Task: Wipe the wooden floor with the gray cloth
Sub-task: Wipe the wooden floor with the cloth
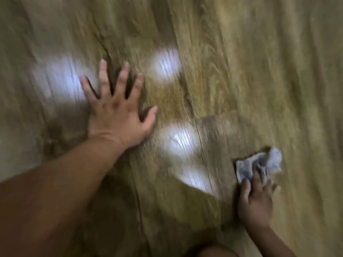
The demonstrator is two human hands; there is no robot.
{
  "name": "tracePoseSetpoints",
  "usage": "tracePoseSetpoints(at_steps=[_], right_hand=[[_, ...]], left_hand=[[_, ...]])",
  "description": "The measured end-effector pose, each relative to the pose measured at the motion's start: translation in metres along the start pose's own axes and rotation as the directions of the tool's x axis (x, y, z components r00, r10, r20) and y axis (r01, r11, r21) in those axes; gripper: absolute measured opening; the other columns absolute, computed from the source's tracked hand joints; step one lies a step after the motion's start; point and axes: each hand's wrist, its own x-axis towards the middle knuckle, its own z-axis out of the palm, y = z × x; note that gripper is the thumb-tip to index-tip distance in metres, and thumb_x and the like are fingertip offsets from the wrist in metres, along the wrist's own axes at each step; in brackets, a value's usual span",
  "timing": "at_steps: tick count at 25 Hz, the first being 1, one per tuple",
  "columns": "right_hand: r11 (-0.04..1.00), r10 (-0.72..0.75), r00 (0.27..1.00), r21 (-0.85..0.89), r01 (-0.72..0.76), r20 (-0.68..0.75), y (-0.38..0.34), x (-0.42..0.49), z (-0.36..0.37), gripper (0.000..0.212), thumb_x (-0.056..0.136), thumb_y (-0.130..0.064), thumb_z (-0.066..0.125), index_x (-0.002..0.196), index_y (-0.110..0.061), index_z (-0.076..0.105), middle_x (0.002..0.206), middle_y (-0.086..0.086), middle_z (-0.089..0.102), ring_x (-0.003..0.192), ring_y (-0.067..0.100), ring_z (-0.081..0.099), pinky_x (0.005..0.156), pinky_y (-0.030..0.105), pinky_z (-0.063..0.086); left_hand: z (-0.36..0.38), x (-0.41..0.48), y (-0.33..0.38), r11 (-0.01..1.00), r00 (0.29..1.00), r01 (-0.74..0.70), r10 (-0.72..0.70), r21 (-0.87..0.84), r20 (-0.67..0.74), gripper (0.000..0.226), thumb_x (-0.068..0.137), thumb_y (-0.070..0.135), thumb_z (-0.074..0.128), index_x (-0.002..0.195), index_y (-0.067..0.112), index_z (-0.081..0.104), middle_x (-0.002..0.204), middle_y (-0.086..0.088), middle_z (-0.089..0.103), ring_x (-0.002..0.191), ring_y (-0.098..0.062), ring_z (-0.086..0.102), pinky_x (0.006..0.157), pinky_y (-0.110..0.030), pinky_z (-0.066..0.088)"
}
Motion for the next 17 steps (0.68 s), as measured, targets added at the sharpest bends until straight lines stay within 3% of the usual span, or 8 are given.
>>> tracePoseSetpoints(at_steps=[4, 9, 11, 12, 14, 16, 17], right_hand=[[0.995, -0.095, 0.995, -0.009, 0.095, 0.018, 0.003, -0.003, 0.007, 0.071, 0.092, -0.051, 0.016, 0.151, -0.017, 0.033, 0.158, 0.018, 0.028, 0.151, 0.032, 0.008, 0.120, 0.057, 0.000], [0.990, -0.137, 0.978, -0.003, 0.138, -0.157, 0.021, 0.006, 0.028, 0.060, 0.094, -0.051, 0.023, 0.147, -0.027, 0.036, 0.156, 0.023, 0.028, 0.150, 0.030, 0.014, 0.115, 0.065, 0.011], [0.988, -0.154, 0.973, -0.011, 0.154, -0.170, 0.023, 0.003, 0.032, 0.059, 0.095, -0.052, 0.022, 0.148, -0.030, 0.034, 0.160, 0.018, 0.021, 0.151, 0.029, 0.011, 0.116, 0.064, 0.007], [0.989, -0.143, 0.976, -0.002, 0.145, -0.162, 0.024, 0.003, 0.032, 0.059, 0.095, -0.052, 0.021, 0.149, -0.031, 0.031, 0.162, 0.014, 0.016, 0.151, 0.028, 0.007, 0.116, 0.065, 0.004], [0.990, -0.127, 0.982, 0.045, 0.134, -0.138, 0.021, 0.005, 0.030, 0.057, 0.097, -0.051, 0.022, 0.151, -0.033, 0.027, 0.164, 0.009, 0.007, 0.152, 0.027, 0.000, 0.116, 0.066, 0.000], [0.977, -0.200, 0.971, 0.046, 0.207, -0.129, 0.017, 0.004, 0.023, 0.056, 0.099, -0.050, 0.021, 0.152, -0.034, 0.024, 0.165, 0.007, 0.003, 0.152, 0.025, -0.003, 0.114, 0.067, -0.005], [0.971, -0.234, 0.962, 0.022, 0.239, -0.144, 0.028, -0.003, 0.022, 0.055, 0.098, -0.049, 0.021, 0.152, -0.035, 0.025, 0.165, 0.007, 0.004, 0.152, 0.024, -0.001, 0.113, 0.069, -0.006]], left_hand=[[0.006, -0.004, -0.004, 1.000, 0.999, -0.005, 0.006, 0.022, -0.047, 0.081, 0.090, 0.074, 0.026, 0.152, 0.023, 0.031, 0.164, -0.008, 0.022, 0.151, -0.044, 0.007, 0.114, -0.074, 0.002], [0.007, -0.006, 0.001, 0.997, 0.997, 0.014, -0.007, 0.082, -0.081, 0.078, 0.090, 0.073, 0.023, 0.153, 0.027, 0.027, 0.166, -0.006, 0.017, 0.153, -0.040, 0.006, 0.116, -0.071, -0.001], [-0.006, -0.007, 0.007, 0.976, 0.991, -0.081, 0.101, 0.202, -0.090, 0.073, 0.094, 0.064, 0.020, 0.155, 0.025, 0.026, 0.167, -0.011, 0.013, 0.151, -0.044, 0.007, 0.115, -0.073, -0.003], [-0.013, -0.009, 0.011, 0.924, 0.973, -0.168, 0.211, 0.343, -0.093, 0.068, 0.097, 0.058, 0.019, 0.156, 0.024, 0.023, 0.167, -0.015, 0.010, 0.150, -0.047, 0.007, 0.114, -0.074, -0.003], [-0.022, -0.012, 0.030, 0.714, 0.927, -0.276, 0.374, 0.644, -0.017, 0.063, 0.101, 0.045, 0.017, 0.159, 0.024, 0.004, 0.167, -0.017, -0.002, 0.149, -0.051, 0.000, 0.115, -0.074, 0.001], [-0.023, -0.022, 0.064, 0.578, 0.916, -0.327, 0.389, 0.747, 0.100, 0.068, 0.103, 0.036, 0.018, 0.153, 0.025, -0.026, 0.165, -0.018, -0.017, 0.148, -0.053, -0.006, 0.116, -0.073, 0.001], [-0.017, -0.034, 0.083, 0.571, 0.905, -0.365, 0.404, 0.736, 0.135, 0.069, 0.103, 0.032, 0.019, 0.152, 0.024, -0.029, 0.164, -0.018, -0.019, 0.148, -0.053, -0.007, 0.117, -0.071, 0.000]])
